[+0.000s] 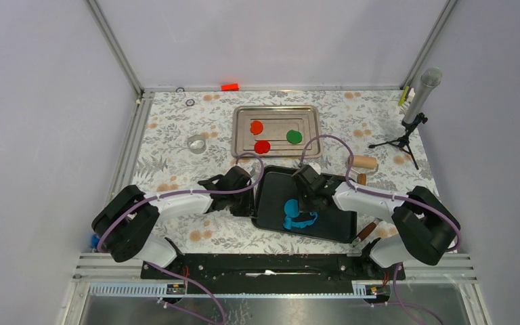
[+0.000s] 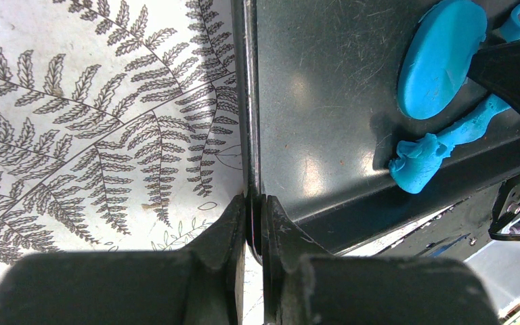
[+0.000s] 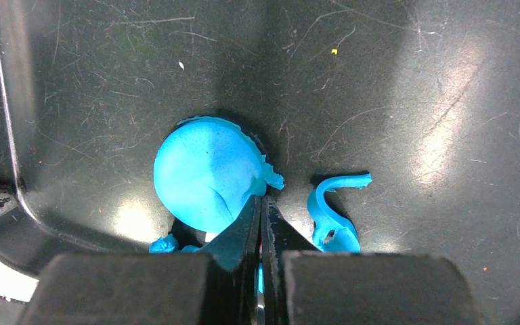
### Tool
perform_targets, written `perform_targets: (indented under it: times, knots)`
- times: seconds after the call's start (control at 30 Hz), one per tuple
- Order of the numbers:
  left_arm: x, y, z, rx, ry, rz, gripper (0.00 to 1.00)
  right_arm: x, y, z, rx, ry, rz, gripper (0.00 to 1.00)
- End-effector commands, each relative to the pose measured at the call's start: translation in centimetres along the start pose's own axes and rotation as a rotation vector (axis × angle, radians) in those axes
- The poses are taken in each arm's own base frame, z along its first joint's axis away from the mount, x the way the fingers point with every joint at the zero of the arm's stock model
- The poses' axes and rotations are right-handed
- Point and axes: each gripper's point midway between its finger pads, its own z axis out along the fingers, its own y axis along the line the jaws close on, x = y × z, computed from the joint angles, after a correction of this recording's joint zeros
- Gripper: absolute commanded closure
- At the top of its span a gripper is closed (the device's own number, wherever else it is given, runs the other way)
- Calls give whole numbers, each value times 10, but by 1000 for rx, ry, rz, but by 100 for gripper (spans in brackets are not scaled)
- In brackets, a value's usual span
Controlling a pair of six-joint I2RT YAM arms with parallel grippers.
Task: Roll out the dumpling wrappers from the dough
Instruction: Remove the dumpling wrapper from the work surface.
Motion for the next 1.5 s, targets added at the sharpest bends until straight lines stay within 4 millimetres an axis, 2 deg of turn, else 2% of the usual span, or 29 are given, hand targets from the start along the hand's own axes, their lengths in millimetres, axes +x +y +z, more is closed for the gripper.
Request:
perform_targets:
  times: [0.0, 0.43, 0.53, 0.73, 0.9, 1.47]
  knots:
    - [41, 43, 4, -146, 131, 28, 100, -5, -10, 5, 63, -11, -15, 100]
    - [42, 44, 7, -143, 141, 30, 100, 1, -24, -17, 62, -57, -8, 100]
    - [41, 43, 7, -142, 140, 33, 100, 0, -25, -14, 72, -57, -11, 100]
    - [41, 43, 6, -143, 135, 32, 100, -6, -11, -10, 31, -54, -9, 100]
    - [42, 44, 5, -146, 134, 30, 100, -8, -9, -3, 36, -44, -18, 100]
    - [41, 44, 4, -146, 133, 29, 100, -15, -14, 2, 83, -64, -7, 100]
